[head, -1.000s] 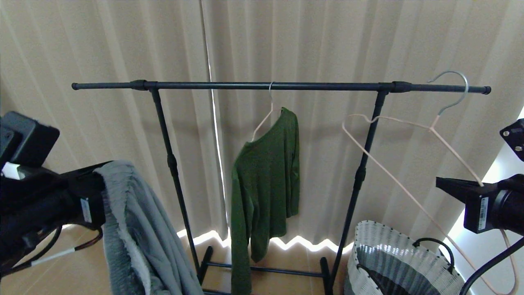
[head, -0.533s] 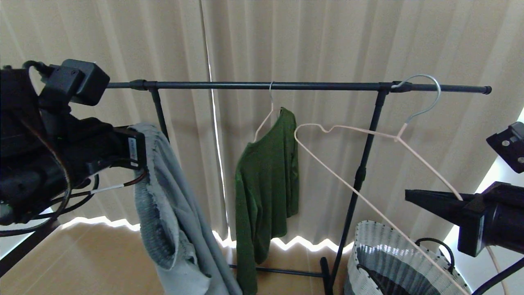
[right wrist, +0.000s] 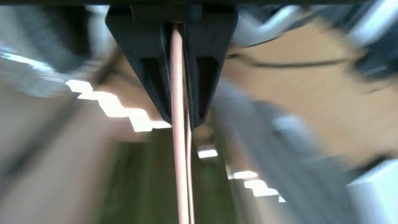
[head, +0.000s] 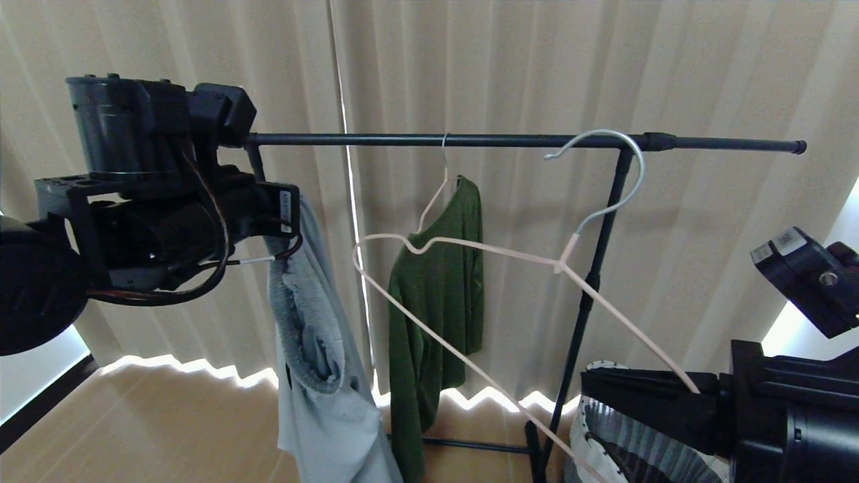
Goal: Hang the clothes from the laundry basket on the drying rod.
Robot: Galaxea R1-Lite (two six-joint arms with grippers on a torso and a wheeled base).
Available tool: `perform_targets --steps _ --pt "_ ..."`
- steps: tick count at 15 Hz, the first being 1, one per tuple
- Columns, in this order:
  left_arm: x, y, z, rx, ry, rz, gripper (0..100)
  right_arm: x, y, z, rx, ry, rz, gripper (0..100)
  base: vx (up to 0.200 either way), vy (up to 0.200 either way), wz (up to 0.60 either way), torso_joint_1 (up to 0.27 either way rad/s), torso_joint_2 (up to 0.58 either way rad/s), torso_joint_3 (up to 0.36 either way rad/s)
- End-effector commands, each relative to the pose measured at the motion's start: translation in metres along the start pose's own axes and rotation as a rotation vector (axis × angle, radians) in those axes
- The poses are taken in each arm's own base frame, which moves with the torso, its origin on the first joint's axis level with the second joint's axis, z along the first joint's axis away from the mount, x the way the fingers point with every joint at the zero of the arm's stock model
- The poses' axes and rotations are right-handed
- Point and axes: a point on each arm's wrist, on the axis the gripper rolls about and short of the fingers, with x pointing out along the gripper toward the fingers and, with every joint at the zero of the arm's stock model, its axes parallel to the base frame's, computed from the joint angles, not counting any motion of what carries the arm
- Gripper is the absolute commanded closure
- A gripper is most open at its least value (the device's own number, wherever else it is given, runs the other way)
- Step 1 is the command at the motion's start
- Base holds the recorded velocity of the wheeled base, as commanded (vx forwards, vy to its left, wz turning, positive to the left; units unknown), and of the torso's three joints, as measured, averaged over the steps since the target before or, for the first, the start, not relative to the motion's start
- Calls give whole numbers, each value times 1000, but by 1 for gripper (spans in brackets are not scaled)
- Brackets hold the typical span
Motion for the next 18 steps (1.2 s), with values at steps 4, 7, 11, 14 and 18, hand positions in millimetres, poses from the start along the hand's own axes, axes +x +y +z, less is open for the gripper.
perform_targets --steps 4,7,11,14,18 --pt "10 -8 -6 9 24 -11 100 30 20 -4 -34 48 81 100 0 0 0 0 0 0" --pt "11 -8 -5 8 20 -11 100 43 25 -1 -36 65 85 100 0 0 0 0 0 0" --pt "15 -9 -5 11 29 1 100 66 28 2 -17 88 58 100 0 0 0 0 0 0" --pt "14 -8 -5 22 52 67 100 82 31 11 42 72 15 100 0 0 0 0 0 0" --pt "11 -6 -1 38 72 122 100 105 34 15 89 58 -51 100 0 0 0 0 0 0"
